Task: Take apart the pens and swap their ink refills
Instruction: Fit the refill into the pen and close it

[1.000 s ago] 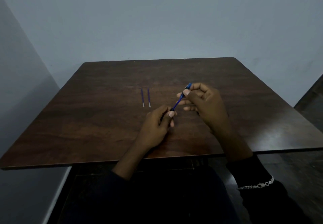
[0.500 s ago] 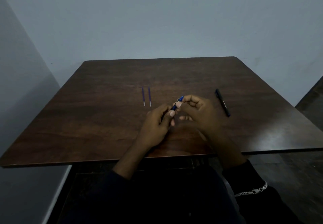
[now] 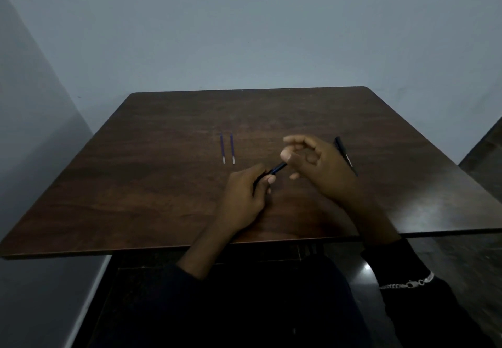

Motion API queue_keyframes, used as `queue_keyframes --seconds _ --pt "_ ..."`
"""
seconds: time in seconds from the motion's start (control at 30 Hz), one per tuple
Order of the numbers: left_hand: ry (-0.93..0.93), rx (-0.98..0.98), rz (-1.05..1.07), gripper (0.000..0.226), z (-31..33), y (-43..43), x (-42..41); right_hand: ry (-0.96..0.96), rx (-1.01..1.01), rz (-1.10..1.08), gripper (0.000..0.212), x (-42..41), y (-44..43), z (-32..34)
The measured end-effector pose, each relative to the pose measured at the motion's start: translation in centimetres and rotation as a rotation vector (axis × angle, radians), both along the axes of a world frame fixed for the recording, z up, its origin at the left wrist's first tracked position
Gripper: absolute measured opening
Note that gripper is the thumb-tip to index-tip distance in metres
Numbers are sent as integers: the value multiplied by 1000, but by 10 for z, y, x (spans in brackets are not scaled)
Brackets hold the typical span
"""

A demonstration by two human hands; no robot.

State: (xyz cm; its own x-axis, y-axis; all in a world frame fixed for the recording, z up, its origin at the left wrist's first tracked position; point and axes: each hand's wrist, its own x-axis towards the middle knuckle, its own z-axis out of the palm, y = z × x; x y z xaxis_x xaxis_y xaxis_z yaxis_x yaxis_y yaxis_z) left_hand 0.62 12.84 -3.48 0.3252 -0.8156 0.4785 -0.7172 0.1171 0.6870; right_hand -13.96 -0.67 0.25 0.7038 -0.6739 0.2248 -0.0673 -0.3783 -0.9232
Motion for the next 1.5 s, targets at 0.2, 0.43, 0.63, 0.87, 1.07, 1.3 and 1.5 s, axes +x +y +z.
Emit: queue_keyframes --seconds 0.2,0.43,0.63,0.87,1.07,1.3,1.5 --pt "-20 19 6 26 -2 -1 0 178 -415 40 10 -5 -5 13" --pt "-41 25 -22 22 -1 1 0 320 -581 -18 53 5 -1 4" --pt "-38 9 -12 20 -1 -1 -2 80 -215 40 26 -1 -6 -19" --pt "-98 19 -14 21 -3 -2 -1 -55 -163 2 9 -2 -3 -37" --pt "-125 30 -35 16 -2 -1 -2 49 -429 -168 57 -3 -2 -40" --pt "-140 50 -6 12 -4 -3 -1 -45 -339 -65 12 -1 -1 -43" --pt "-178 33 -50 21 -4 -1 -3 87 -502 -130 50 -4 5 -36"
